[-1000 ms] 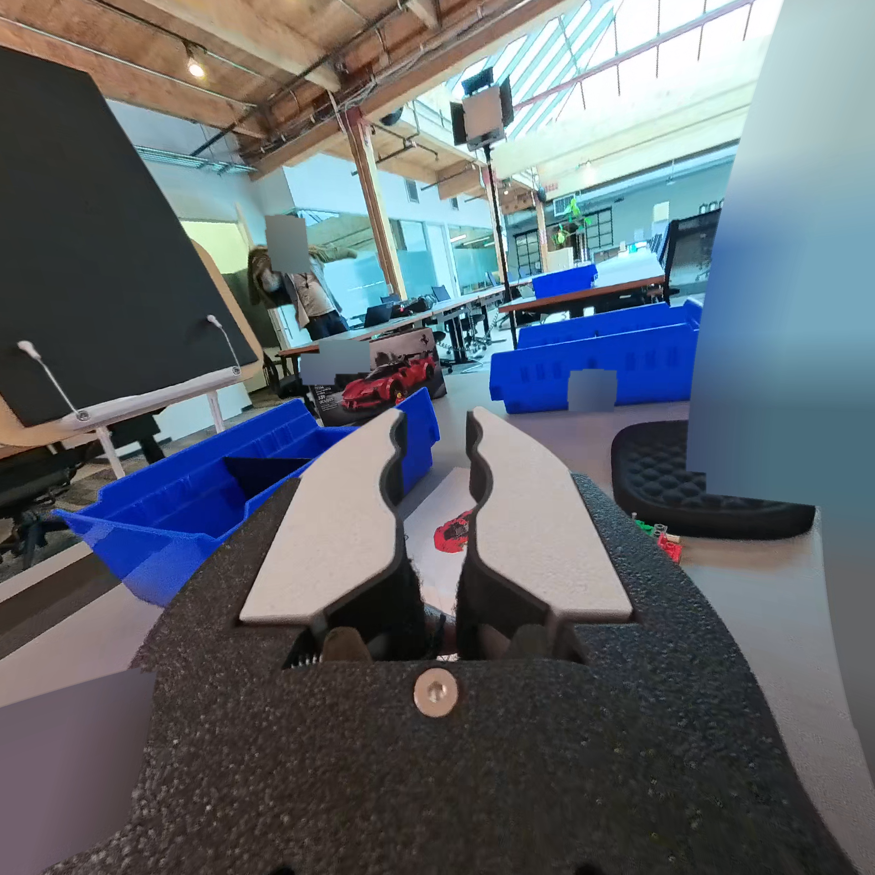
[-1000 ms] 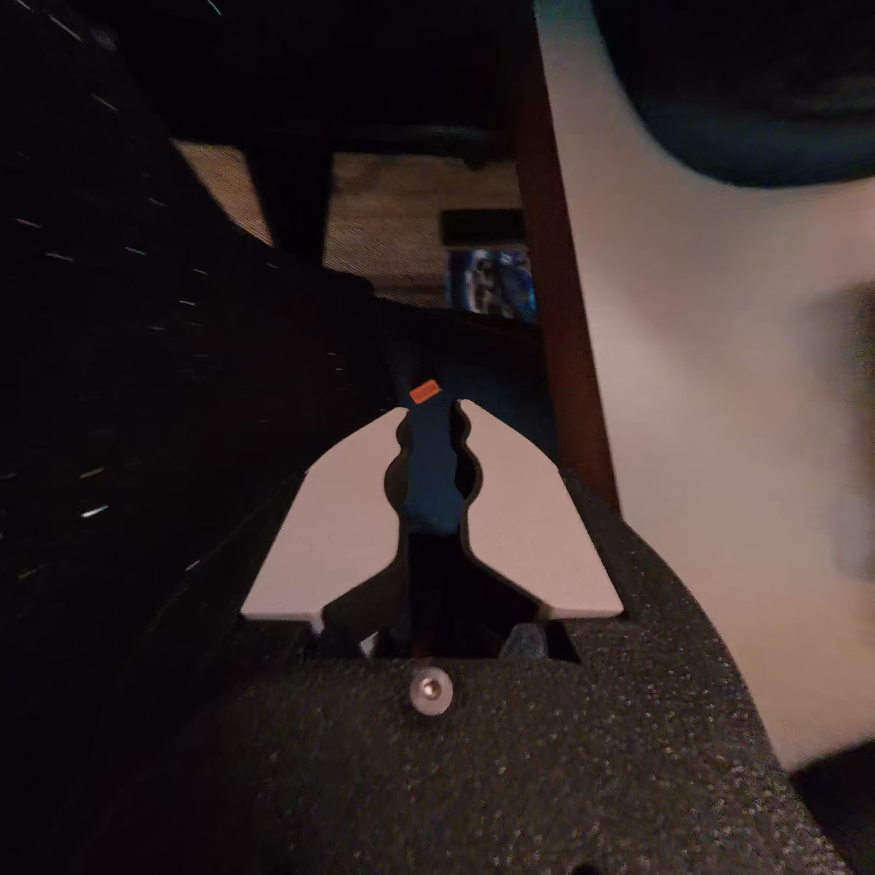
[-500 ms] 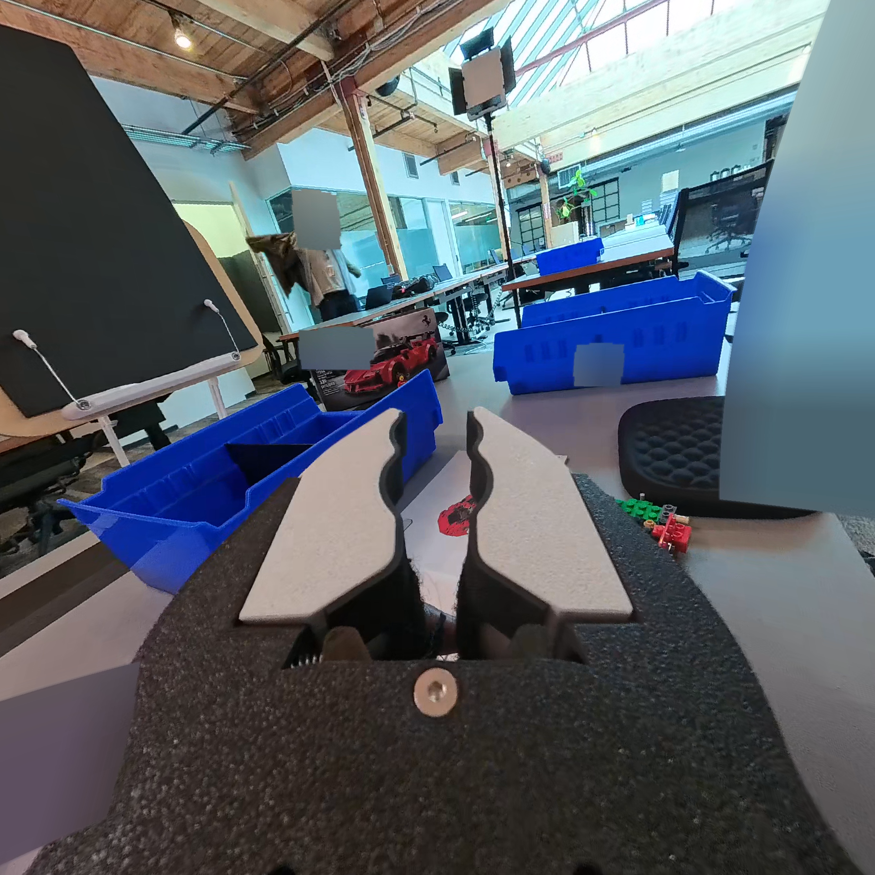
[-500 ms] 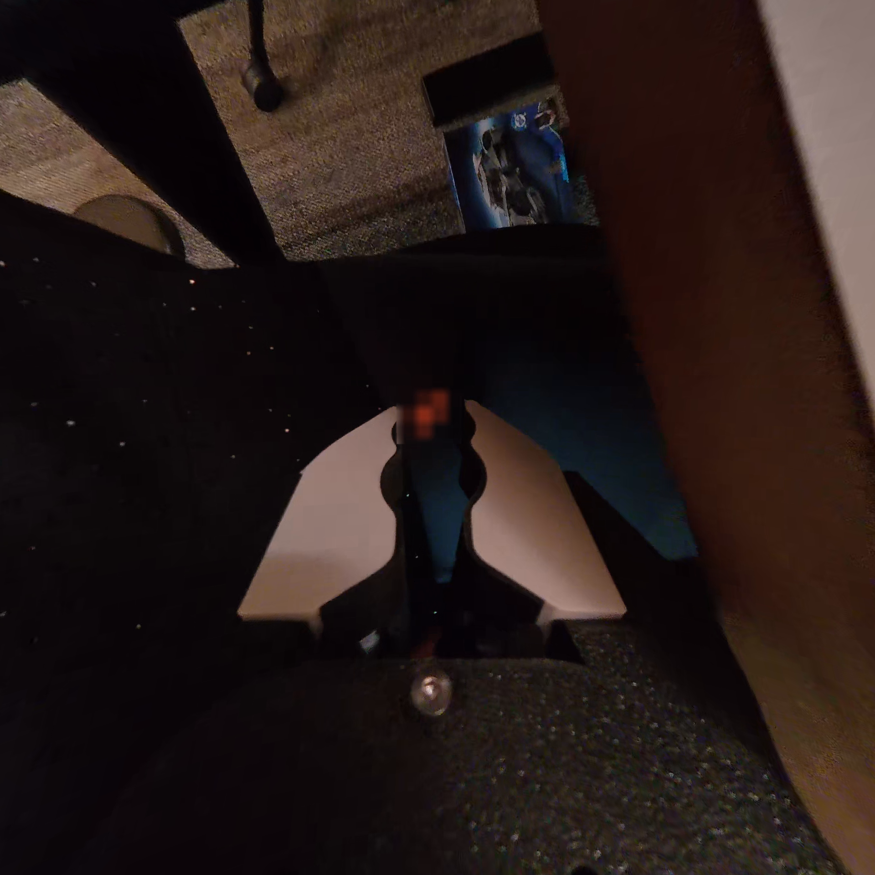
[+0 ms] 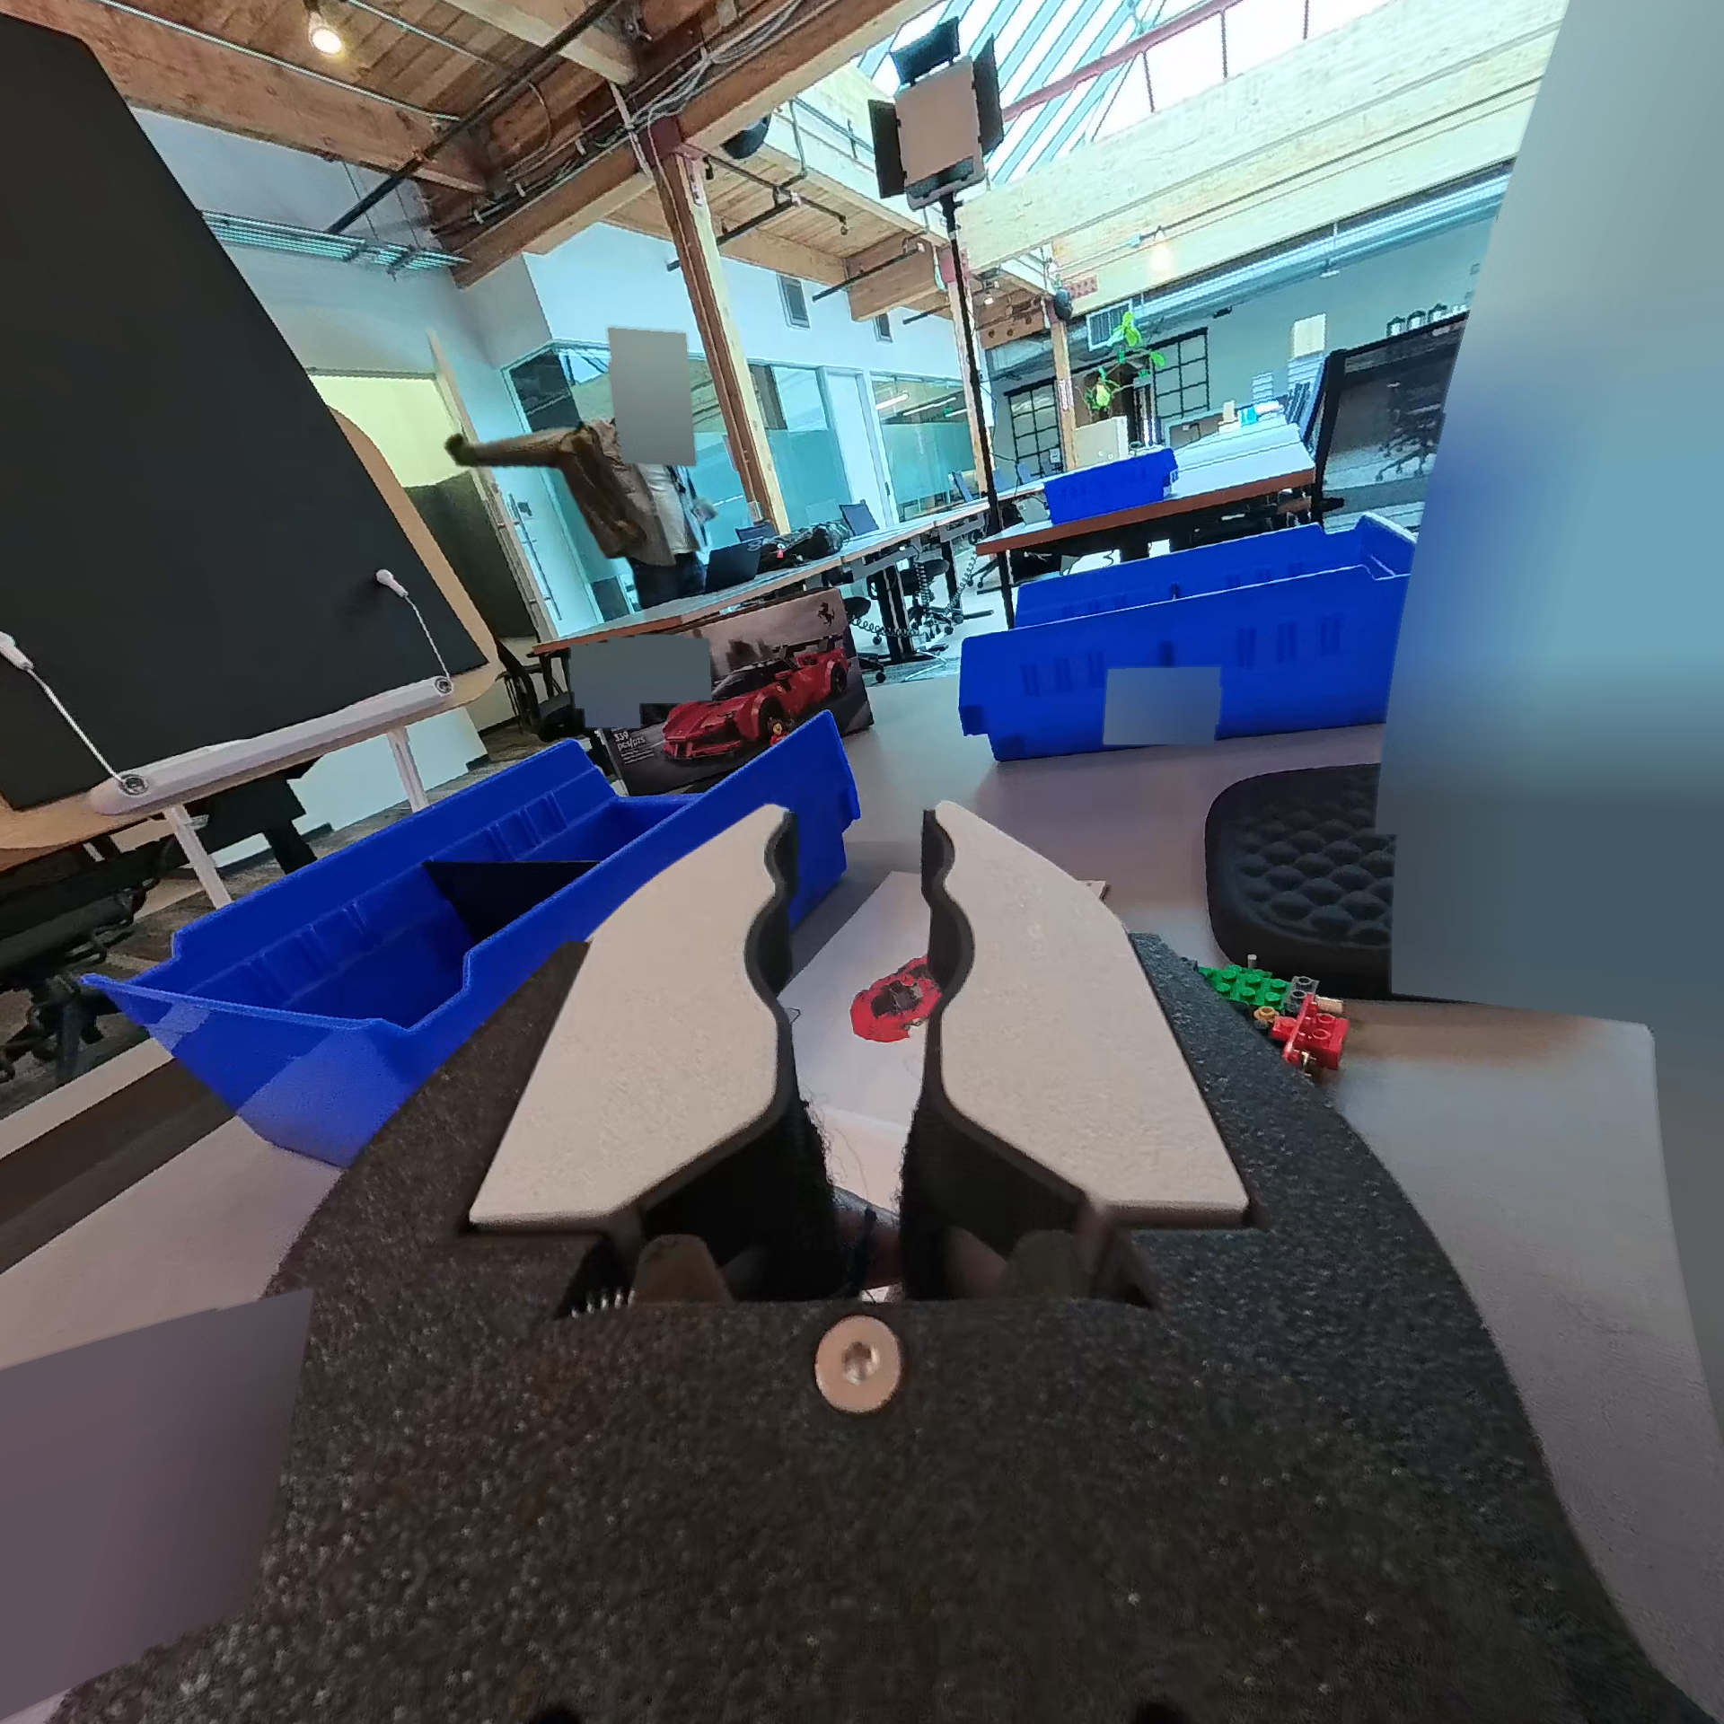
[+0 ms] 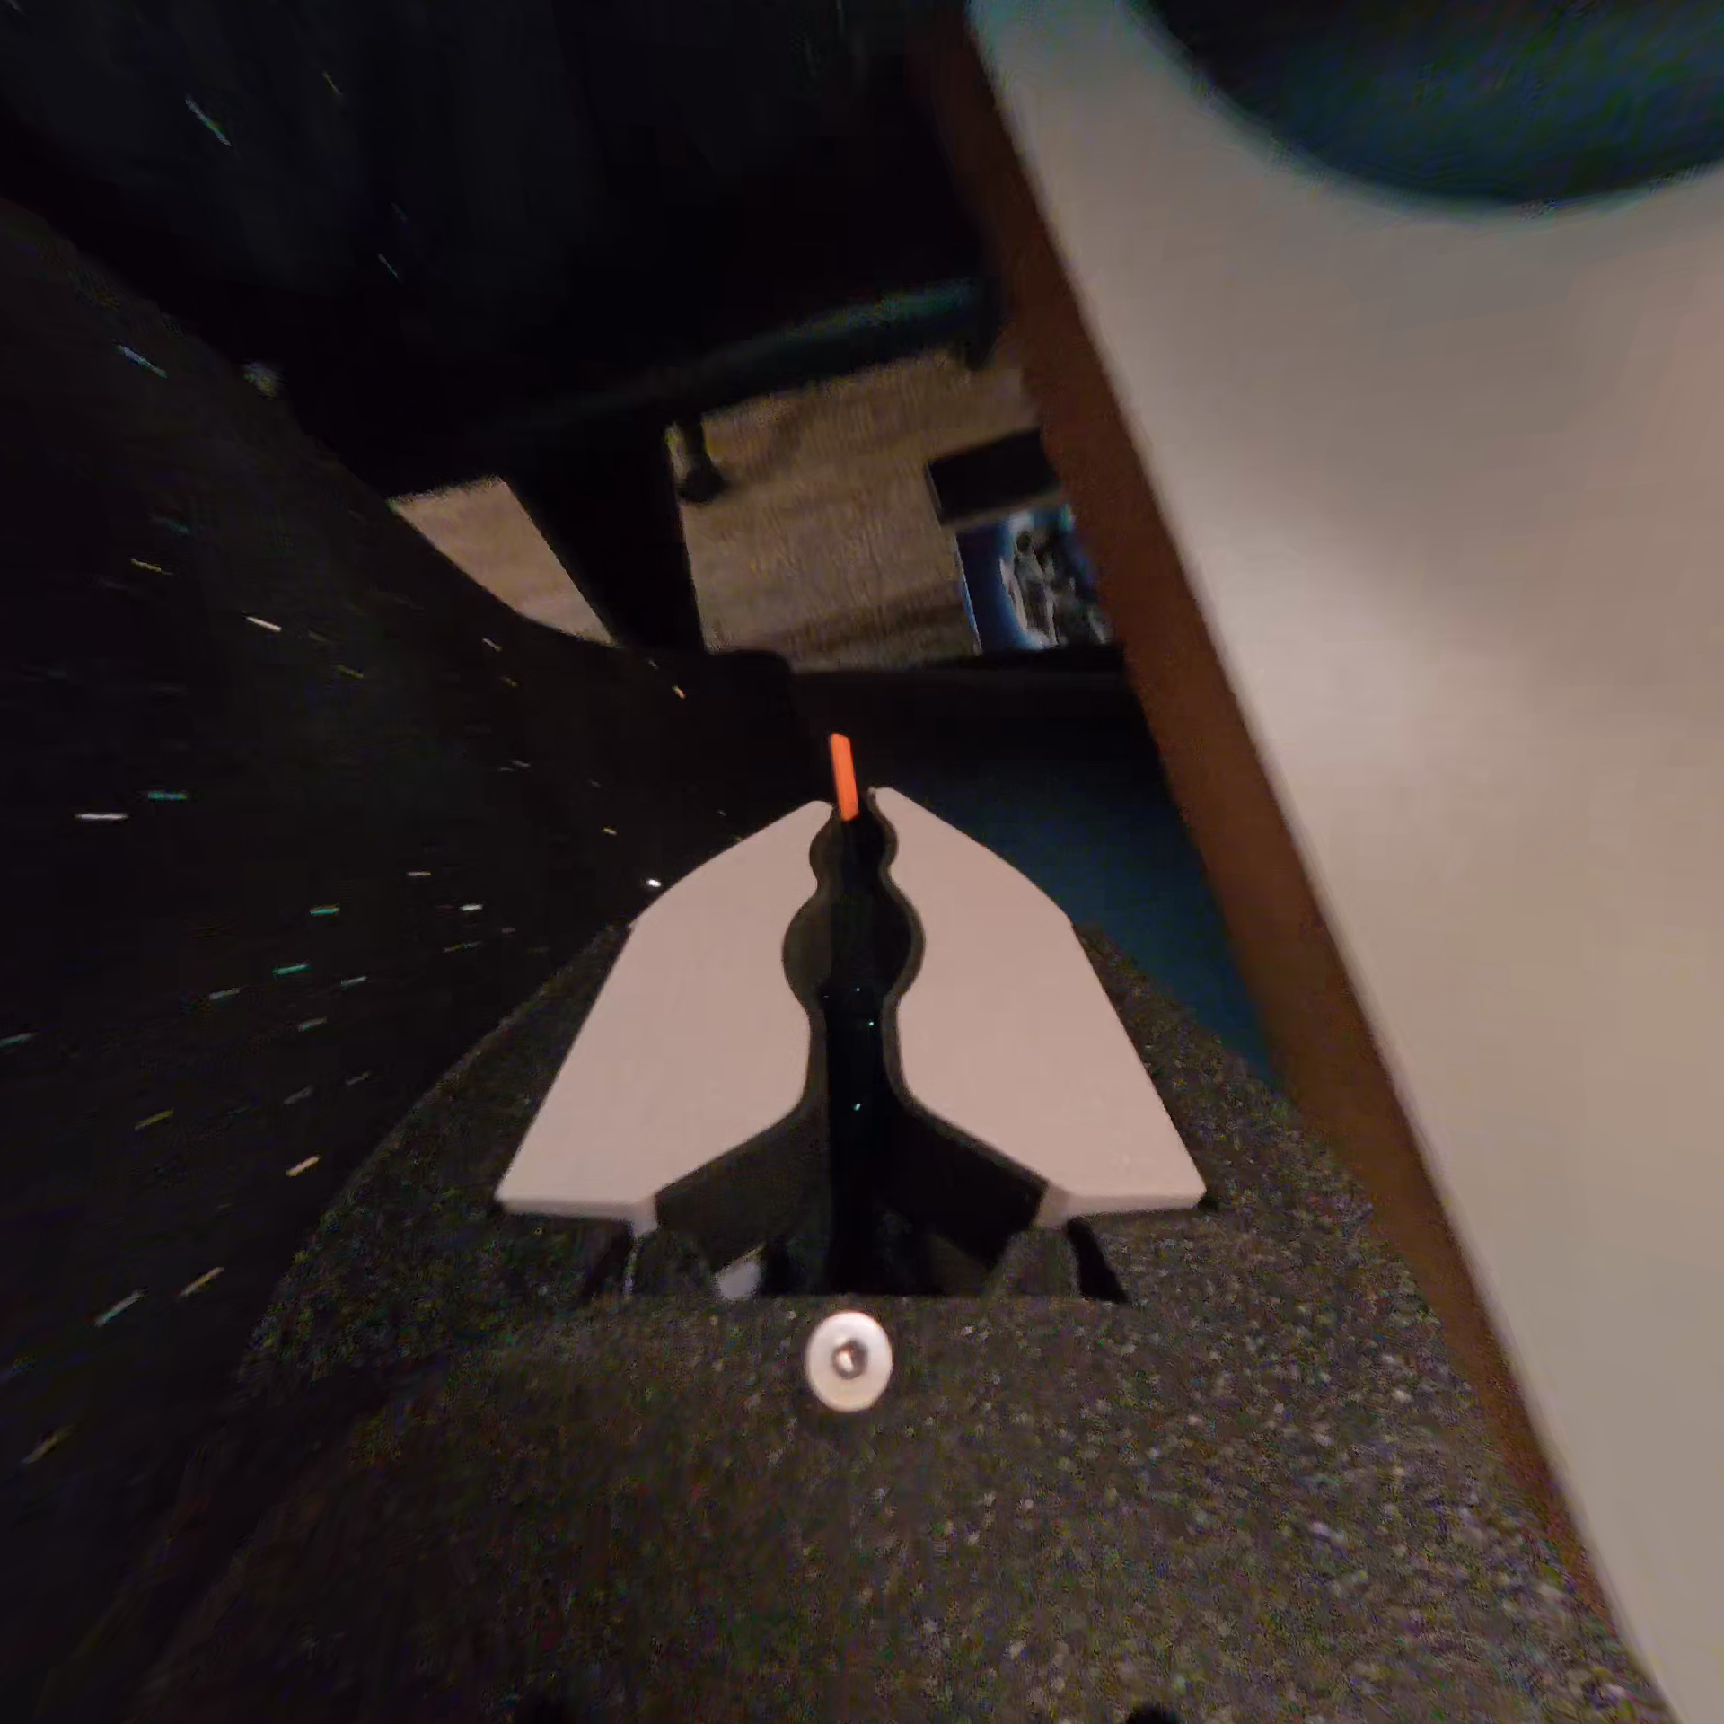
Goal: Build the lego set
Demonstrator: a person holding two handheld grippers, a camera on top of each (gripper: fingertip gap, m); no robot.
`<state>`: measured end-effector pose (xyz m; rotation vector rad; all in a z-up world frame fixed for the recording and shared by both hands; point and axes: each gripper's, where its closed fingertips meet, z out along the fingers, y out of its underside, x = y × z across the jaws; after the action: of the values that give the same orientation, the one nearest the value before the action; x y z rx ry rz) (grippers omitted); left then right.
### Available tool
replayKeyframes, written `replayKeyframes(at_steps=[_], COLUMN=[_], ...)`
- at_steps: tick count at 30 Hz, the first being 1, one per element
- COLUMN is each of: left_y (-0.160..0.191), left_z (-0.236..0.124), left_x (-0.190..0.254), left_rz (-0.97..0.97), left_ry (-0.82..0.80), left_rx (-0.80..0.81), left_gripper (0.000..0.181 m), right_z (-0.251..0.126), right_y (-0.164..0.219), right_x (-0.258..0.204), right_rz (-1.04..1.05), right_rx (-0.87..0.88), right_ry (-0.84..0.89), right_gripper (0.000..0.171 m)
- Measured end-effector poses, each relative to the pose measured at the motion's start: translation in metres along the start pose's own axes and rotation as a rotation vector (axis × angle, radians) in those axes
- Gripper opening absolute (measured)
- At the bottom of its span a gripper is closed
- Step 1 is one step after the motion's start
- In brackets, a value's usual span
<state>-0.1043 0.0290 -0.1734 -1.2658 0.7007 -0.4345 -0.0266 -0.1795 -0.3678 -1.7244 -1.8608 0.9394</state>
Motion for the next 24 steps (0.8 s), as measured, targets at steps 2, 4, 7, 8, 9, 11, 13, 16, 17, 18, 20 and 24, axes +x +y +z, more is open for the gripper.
replayKeyframes(at_steps=[2,4,7,8,9,11,13,16,17,18,20,24], left_y=[0.001,0.000,-0.002,-0.003,-0.003,-0.004,-0.010,-0.020,-0.021,-0.023,-0.032,-0.056], left_z=[0.000,0.000,0.001,0.002,0.004,0.007,0.013,0.018,0.018,0.017,0.016,0.024], left_x=[0.001,0.001,0.004,0.007,0.011,0.024,0.036,0.036,0.026,0.014,-0.008,-0.008], left_rz=[-0.002,-0.006,-0.041,-0.068,-0.109,-0.245,-0.391,-0.458,-0.452,-0.439,-0.405,-0.449], left_ry=[0.003,0.004,0.018,0.032,0.058,0.128,0.204,0.248,0.213,0.164,0.084,0.151], left_rx=[-0.005,-0.003,-0.029,-0.054,-0.084,-0.157,-0.166,-0.125,-0.131,-0.133,-0.107,-0.049], left_gripper=[0.025,0.026,0.025,0.025,0.025,0.027,0.032,0.035,0.035,0.035,0.035,0.036], right_z=[-0.035,-0.077,-0.132,-0.144,-0.153,-0.165,-0.172,-0.177,-0.177,-0.175,-0.173,-0.175], right_y=[-0.024,-0.045,-0.069,-0.074,-0.080,-0.096,-0.114,-0.130,-0.132,-0.133,-0.136,-0.150], right_x=[0.008,0.037,0.093,0.109,0.123,0.147,0.167,0.183,0.186,0.187,0.186,0.186], right_rz=[0.009,0.015,-0.091,-0.145,-0.199,-0.295,-0.368,-0.456,-0.484,-0.503,-0.539,-0.559], right_rx=[0.092,0.171,0.247,0.246,0.248,0.270,0.299,0.298,0.297,0.301,0.337,0.398], right_ry=[0.007,0.088,0.275,0.330,0.367,0.424,0.458,0.493,0.503,0.502,0.513,0.546], right_gripper=[0.003,0.002,0.002,0.002,0.002,0.002,0.003,0.003,0.003,0.003,0.003,0.003])
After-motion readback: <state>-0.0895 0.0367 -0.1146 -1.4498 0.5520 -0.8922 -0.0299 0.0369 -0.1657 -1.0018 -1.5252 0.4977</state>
